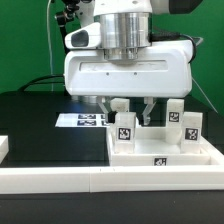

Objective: Assemble square table

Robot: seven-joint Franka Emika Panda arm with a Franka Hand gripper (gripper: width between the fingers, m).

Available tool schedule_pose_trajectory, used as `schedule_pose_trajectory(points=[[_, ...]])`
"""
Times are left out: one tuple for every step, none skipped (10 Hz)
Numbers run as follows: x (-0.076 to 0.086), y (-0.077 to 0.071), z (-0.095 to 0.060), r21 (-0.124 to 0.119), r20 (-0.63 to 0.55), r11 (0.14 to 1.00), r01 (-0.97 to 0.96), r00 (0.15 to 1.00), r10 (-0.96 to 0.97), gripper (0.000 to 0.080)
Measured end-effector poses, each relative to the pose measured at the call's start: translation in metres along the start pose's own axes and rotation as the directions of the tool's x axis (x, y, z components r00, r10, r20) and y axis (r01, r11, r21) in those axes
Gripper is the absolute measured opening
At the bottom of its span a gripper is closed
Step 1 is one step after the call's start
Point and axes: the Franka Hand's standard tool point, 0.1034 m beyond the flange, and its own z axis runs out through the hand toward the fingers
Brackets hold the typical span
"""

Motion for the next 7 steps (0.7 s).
schedule_pose_trajectory(points=[[0.001, 0.003, 0.0, -0.003, -0.002, 1.0, 0.003, 1.0, -0.003, 0.0314], [0.002, 0.003, 0.0, -0.003, -0.002, 1.0, -0.007, 1.0, 0.007, 0.0313], [0.002, 0.005, 0.0, -0.003, -0.003, 1.0, -0.019, 1.0, 0.019, 0.0313], [0.004, 0.007, 0.0, -0.001, -0.008, 0.999, -0.032, 0.999, 0.032, 0.0313], [0.005, 0.009, -0.001, 0.0, -0.018, 0.999, -0.05, 0.999, 0.05, 0.0313], [0.006, 0.011, -0.001, -0.003, -0.024, 0.992, -0.124, 0.992, 0.124, 0.0311], [0.008, 0.016, -0.001, -0.004, -0.033, 0.981, -0.196, 0.98, 0.196, 0.0311]])
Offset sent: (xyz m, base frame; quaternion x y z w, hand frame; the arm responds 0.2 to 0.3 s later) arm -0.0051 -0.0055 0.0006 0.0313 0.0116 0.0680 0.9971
